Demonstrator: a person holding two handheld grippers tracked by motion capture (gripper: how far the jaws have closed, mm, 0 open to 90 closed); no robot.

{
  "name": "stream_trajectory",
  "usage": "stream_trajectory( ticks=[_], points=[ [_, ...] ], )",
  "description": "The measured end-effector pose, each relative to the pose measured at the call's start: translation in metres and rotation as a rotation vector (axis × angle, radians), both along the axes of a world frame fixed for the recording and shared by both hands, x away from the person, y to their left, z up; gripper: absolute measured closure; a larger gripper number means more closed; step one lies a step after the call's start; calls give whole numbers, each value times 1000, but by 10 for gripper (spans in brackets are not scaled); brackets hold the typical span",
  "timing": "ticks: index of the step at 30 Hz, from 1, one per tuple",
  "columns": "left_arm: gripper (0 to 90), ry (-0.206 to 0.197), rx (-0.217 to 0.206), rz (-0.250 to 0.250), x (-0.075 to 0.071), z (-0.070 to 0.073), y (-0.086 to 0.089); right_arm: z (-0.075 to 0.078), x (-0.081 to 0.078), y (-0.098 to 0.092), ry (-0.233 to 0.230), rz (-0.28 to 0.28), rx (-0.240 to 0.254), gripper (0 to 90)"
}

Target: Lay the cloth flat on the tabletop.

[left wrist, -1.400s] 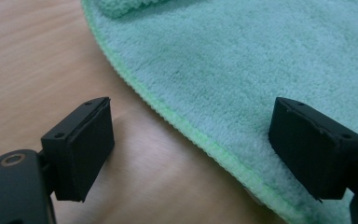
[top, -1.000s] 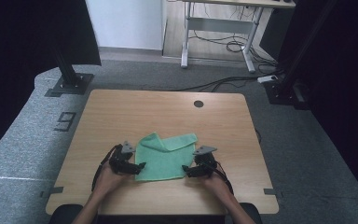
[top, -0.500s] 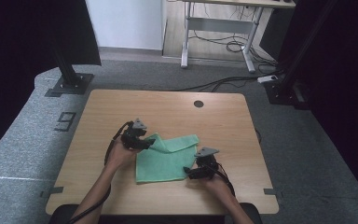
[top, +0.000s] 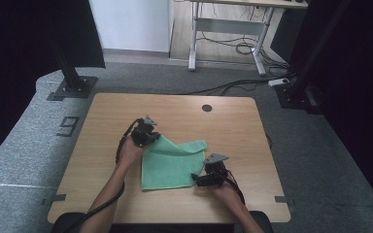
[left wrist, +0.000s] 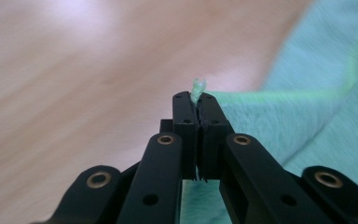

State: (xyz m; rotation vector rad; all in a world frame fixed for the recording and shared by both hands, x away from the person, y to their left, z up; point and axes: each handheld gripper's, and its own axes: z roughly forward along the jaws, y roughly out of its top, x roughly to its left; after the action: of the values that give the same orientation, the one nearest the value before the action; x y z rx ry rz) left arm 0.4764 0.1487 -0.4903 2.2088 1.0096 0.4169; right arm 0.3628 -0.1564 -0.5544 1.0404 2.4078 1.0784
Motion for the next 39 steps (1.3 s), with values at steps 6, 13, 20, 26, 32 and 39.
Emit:
stream_trajectory(
  ticks=[6,13,20,26,32,39],
  points=[
    [800,2,25,95,5,2,24,0,0,0,-2,1,2,148],
    [376,-33,29,100,-12,-5,24,0,0,0,-3,2,3,148],
    [214,-53,0,101,-43,-12,30,1,1,0,5,4,5,168],
    [202,-20,-6,41,-73,-31,32,13,0,-5,-16,-1,57,241],
    [202,-5,1,28,-92,-45,33,22,2,-16,-21,-41,56,386],
    [195,-8,20,20,-98,-53,28,12,-1,4,18,24,-47,460]
  ],
)
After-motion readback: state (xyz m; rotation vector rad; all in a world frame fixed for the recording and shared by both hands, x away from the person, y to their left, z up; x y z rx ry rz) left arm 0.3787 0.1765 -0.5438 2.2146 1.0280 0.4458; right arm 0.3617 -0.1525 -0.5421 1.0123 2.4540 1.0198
